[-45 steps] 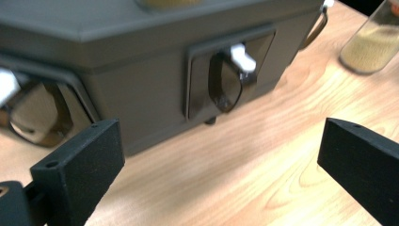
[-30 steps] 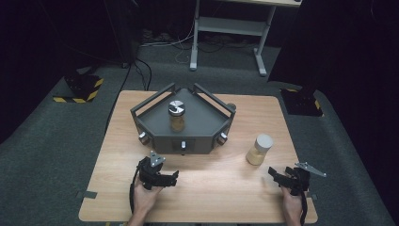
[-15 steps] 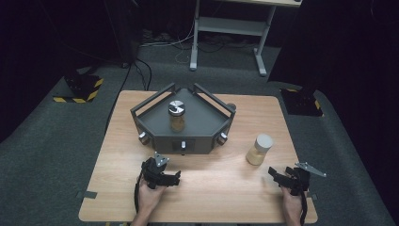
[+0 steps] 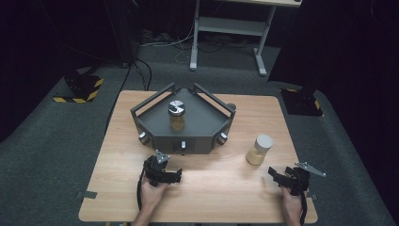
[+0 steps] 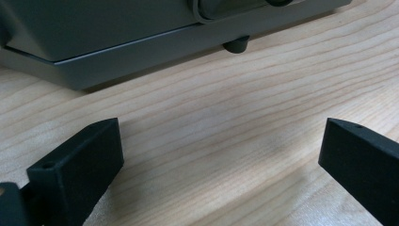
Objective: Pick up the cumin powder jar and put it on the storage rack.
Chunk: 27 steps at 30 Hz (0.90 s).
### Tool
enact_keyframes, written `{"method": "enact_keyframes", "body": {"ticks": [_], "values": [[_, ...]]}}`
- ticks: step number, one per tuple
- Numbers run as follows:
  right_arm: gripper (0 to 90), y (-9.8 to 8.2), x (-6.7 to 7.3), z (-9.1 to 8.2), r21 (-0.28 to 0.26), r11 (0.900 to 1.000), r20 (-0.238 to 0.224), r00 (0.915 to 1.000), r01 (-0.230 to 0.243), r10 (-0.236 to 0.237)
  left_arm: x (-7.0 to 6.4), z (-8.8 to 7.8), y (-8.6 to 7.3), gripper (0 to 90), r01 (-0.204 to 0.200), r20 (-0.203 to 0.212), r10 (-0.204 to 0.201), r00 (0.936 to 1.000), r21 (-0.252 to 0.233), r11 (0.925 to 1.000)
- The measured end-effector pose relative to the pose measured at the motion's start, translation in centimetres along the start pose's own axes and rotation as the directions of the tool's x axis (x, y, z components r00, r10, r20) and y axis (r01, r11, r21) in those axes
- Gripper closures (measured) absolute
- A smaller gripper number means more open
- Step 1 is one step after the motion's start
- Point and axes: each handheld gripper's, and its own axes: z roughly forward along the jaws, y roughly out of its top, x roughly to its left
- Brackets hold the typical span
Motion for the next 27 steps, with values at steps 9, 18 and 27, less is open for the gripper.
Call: {"method": "enact_keyframes", "body": {"ticks": [9,18,27], "values": [[7.9,0.0,-0.1,0.0,-0.001,1.000,-0.001,1.0000,-0.009,0.009,0.0,0.1,-0.1,0.8,0.006,-0.002,-0.006,1.0000,-0.006,1.0000],[7.9,-0.3,-0.2,-0.2,-0.015,1.000,-0.003,0.9999,-0.016,0.016,-1.5,0.5,0.5,0.8,-0.033,-0.066,0.034,0.9972,0.021,0.9992],[7.9,-0.1,0.0,0.0,-0.005,1.000,0.005,0.9999,-0.012,0.012,-1.4,0.5,0.5,0.8,-0.022,-0.069,0.023,0.9974,0.017,0.9996]]}}
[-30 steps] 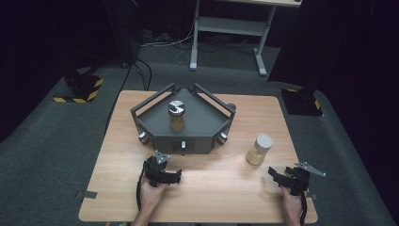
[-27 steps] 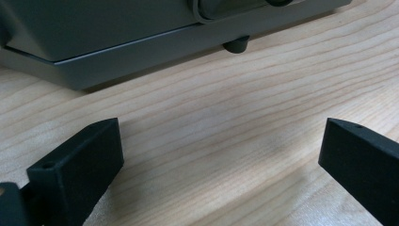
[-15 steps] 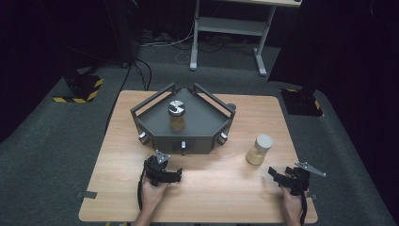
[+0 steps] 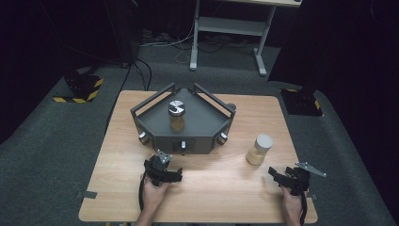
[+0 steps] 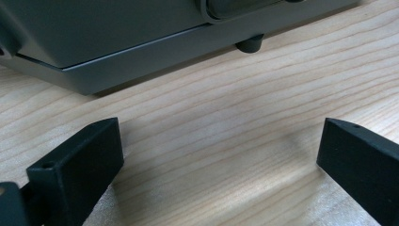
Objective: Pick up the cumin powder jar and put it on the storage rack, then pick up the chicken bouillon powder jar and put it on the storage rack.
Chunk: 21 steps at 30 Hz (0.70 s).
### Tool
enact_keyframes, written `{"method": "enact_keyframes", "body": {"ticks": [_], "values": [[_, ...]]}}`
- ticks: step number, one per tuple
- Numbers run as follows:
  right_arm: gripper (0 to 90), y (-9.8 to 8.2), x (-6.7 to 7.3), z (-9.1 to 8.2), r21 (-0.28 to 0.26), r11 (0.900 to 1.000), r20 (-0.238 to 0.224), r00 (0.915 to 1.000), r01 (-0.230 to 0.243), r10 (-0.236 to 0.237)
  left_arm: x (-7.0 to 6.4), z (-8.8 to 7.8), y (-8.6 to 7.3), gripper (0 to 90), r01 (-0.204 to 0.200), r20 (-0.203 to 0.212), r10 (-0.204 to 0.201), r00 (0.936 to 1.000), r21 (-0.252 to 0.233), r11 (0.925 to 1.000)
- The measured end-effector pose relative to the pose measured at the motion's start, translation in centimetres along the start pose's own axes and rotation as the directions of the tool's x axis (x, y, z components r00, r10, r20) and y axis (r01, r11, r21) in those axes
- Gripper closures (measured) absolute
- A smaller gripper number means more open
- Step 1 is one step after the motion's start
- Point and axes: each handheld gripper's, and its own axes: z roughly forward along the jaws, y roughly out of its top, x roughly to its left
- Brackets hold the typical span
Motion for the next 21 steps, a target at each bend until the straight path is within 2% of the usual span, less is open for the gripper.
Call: {"method": "enact_keyframes", "body": {"ticks": [9,21], "values": [[7.8,-0.08,-0.09,-0.04,-0.005,1.000,0.000,1.0000,-0.008,0.008,-0.25,0.05,0.10,0.9,-0.007,-0.011,0.007,0.9999,0.004,1.0000],[6.7,0.08,0.35,0.06,0.005,1.000,0.005,0.9995,0.030,-0.030,-0.32,0.07,0.11,1.0,-0.007,-0.015,0.007,0.9999,0.005,1.0000]]}}
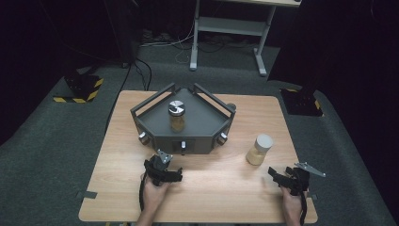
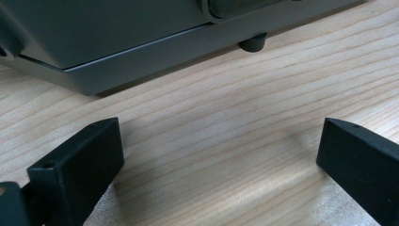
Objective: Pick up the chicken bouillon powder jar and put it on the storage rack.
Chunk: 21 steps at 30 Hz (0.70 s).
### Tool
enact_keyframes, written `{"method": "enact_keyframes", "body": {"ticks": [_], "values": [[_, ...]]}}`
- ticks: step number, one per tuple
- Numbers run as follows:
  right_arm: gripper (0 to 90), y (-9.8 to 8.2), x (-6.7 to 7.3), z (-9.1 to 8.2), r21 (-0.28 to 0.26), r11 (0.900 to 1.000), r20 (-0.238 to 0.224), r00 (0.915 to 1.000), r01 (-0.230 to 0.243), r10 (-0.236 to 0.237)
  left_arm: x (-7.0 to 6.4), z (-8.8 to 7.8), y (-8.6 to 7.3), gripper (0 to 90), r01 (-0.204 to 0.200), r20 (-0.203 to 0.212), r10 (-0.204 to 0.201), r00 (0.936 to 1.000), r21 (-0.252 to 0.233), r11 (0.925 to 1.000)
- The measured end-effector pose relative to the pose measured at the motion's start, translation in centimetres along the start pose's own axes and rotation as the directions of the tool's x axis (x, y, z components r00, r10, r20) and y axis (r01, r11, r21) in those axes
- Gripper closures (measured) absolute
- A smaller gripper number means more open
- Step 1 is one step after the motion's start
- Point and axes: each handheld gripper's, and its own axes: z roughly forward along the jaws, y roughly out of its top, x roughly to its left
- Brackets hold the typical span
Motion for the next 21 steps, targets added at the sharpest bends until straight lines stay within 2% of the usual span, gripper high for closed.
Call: {"method": "enact_keyframes", "body": {"ticks": [10,16,21], "values": [[2.0,0.3,0.3,0.2,0.024,0.999,-0.023,0.9988,0.043,-0.043,0.0,0.0,0.0,1.3,0.001,-0.001,-0.001,1.0000,-0.001,1.0000],[1.4,0.5,1.1,0.3,0.049,0.994,-0.036,0.9949,0.095,-0.094,0.0,0.0,0.0,1.4,0.001,-0.001,-0.001,1.0000,-0.001,1.0000],[2.0,0.5,1.8,0.2,0.062,0.991,-0.035,0.9928,0.116,-0.114,0.0,0.0,0.0,1.4,0.002,-0.001,-0.002,1.0000,-0.001,1.0000]]}}
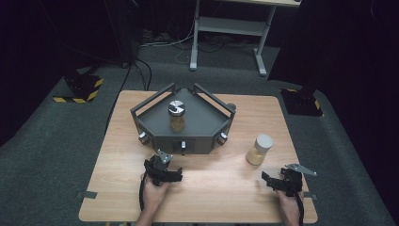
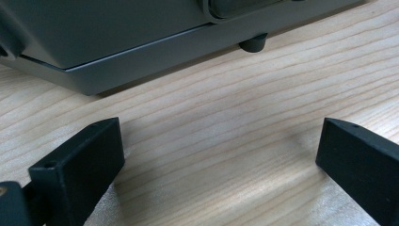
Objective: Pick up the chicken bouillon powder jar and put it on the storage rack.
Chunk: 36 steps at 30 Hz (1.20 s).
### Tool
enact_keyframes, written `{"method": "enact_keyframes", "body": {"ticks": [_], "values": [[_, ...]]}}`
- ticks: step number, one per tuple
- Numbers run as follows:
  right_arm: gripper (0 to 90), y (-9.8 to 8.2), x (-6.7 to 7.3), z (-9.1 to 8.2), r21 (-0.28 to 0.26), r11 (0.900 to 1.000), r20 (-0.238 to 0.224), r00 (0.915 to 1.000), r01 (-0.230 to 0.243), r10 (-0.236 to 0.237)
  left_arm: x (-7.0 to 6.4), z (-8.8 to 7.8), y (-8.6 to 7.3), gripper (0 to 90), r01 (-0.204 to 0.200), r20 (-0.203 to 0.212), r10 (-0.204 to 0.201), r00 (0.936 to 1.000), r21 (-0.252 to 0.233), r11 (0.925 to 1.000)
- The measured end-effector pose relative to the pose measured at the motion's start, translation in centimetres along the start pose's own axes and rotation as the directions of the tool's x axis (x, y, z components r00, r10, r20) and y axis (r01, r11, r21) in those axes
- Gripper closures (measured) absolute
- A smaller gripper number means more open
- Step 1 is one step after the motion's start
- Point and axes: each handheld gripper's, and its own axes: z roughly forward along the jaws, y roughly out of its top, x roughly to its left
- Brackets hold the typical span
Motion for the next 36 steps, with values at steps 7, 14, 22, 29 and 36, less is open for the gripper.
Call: {"method": "enact_keyframes", "body": {"ticks": [7,14,22,29,36], "values": [[3.4,0.3,1.3,0.0,0.004,0.999,0.007,0.9988,0.048,-0.048,0.0,0.0,0.0,1.4,0.000,-0.001,0.000,1.0000,0.000,1.0000],[4.3,1.7,2.5,0.4,0.003,0.995,-0.017,0.9949,0.100,-0.100,0.0,0.0,0.0,1.5,0.001,-0.001,-0.001,1.0000,0.000,1.0000],[5.2,3.8,3.6,1.4,0.002,0.992,-0.026,0.9913,0.129,-0.129,0.0,0.0,0.0,1.6,0.001,-0.001,-0.001,1.0000,-0.001,1.0000],[7.6,5.6,4.4,2.4,-0.012,0.990,-0.017,0.9901,0.139,-0.139,0.0,0.0,0.0,1.9,0.002,-0.002,-0.002,1.0000,-0.001,1.0000],[10.3,6.5,5.0,3.0,-0.034,0.992,0.016,0.9923,0.124,-0.123,0.0,0.0,0.0,2.0,0.002,-0.003,-0.002,1.0000,-0.002,1.0000]]}}
